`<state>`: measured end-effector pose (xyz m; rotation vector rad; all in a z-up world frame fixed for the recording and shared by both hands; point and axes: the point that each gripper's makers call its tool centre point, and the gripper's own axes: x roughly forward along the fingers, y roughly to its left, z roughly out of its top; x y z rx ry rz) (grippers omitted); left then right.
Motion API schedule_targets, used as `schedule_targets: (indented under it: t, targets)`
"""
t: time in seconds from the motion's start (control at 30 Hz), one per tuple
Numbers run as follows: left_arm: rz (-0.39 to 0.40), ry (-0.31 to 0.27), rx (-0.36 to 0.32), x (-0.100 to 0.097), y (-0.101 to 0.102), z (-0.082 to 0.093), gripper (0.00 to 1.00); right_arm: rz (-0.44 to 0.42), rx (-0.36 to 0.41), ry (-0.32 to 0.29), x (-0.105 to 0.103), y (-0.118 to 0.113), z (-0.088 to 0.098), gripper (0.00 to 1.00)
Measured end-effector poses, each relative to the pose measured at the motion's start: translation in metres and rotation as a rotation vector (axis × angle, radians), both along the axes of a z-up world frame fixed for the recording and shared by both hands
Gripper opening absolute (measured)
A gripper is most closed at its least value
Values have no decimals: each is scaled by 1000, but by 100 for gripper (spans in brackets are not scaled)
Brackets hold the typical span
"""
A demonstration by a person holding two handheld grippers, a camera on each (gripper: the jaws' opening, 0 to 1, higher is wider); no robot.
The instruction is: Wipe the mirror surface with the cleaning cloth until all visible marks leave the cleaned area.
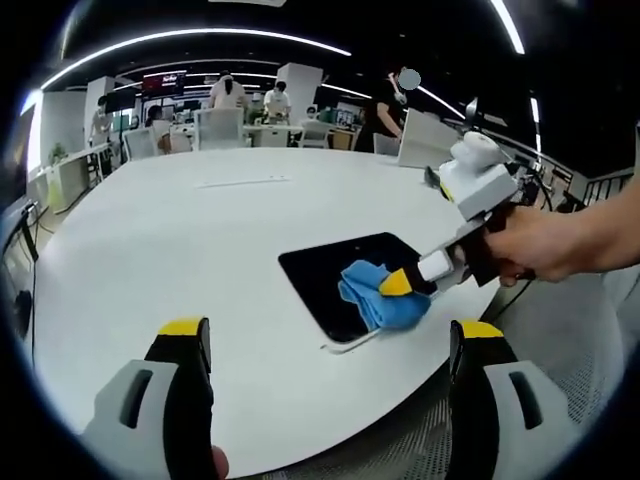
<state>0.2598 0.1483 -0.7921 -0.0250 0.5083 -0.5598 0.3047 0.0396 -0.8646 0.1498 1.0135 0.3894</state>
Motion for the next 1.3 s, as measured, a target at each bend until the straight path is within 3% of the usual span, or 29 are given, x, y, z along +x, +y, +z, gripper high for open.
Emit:
schedule_targets:
  t: [0.7,1.3]
  targets:
    - [-3,3,11,0,0,-2,99,67,10,5,2,46,0,0]
    - [2,3,8,2,1,-3,99,82,25,3,2,59,0,0]
